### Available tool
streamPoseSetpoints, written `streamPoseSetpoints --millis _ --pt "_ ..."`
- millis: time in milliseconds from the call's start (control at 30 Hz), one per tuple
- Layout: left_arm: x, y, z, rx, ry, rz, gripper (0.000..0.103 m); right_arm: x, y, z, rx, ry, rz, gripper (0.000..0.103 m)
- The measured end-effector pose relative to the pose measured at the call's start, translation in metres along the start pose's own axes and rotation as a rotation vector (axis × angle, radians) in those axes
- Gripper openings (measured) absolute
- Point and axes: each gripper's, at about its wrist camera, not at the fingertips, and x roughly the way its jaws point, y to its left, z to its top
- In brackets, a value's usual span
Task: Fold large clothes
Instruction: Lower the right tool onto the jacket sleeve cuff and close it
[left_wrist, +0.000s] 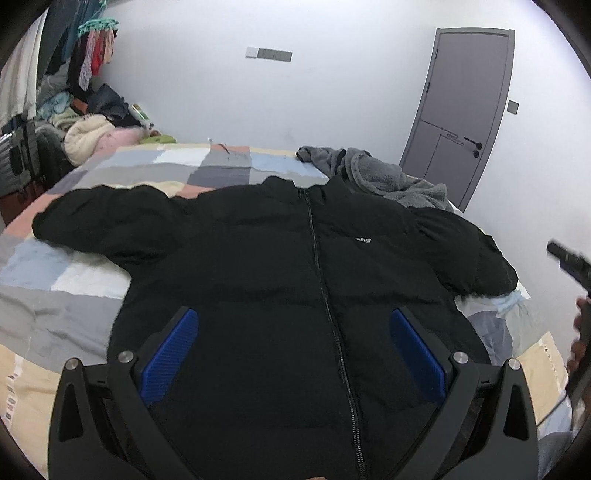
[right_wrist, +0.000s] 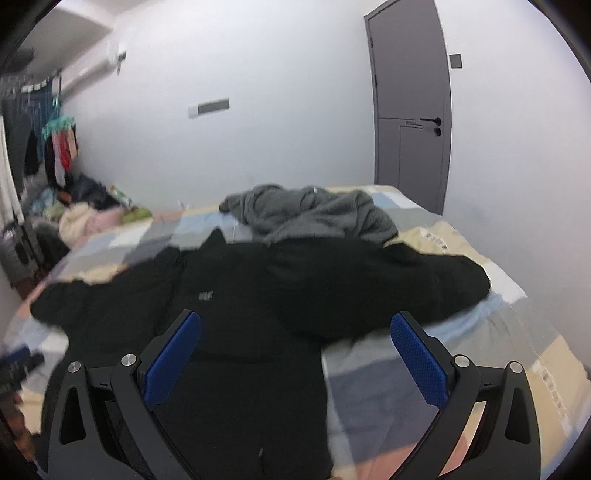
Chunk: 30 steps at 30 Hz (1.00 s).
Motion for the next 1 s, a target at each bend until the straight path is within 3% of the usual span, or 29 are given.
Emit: streamPoseSetpoints --millis 100,333,500,767,1000 --pt "0.006 0.004 -0.004 -0.021 0.016 -0.004 0.103 0.012 -0.036 0.013 0.073 -0.033 0.067 0.103" --pt "0.022 0.008 -0.010 -0.066 0.050 -0.020 0.103 0.049 -0.128 0.014 0.220 -0.045 -0.006 0.103" --pt "0.026 0.008 -0.013 -0.061 0.050 -0.012 0.103 0.086 -0.204 -0.011 0.390 0.032 -0.032 0.099" --pt "0.039 0.003 -0.014 -0.044 0.018 0.001 0.103 0.140 -0.300 -0.070 0.719 0.081 0.027 0.094" --pt "0.060 0.002 -0.015 -0.075 0.035 0.016 0.103 0.188 -0.363 -0.086 0.912 0.006 0.008 0.085"
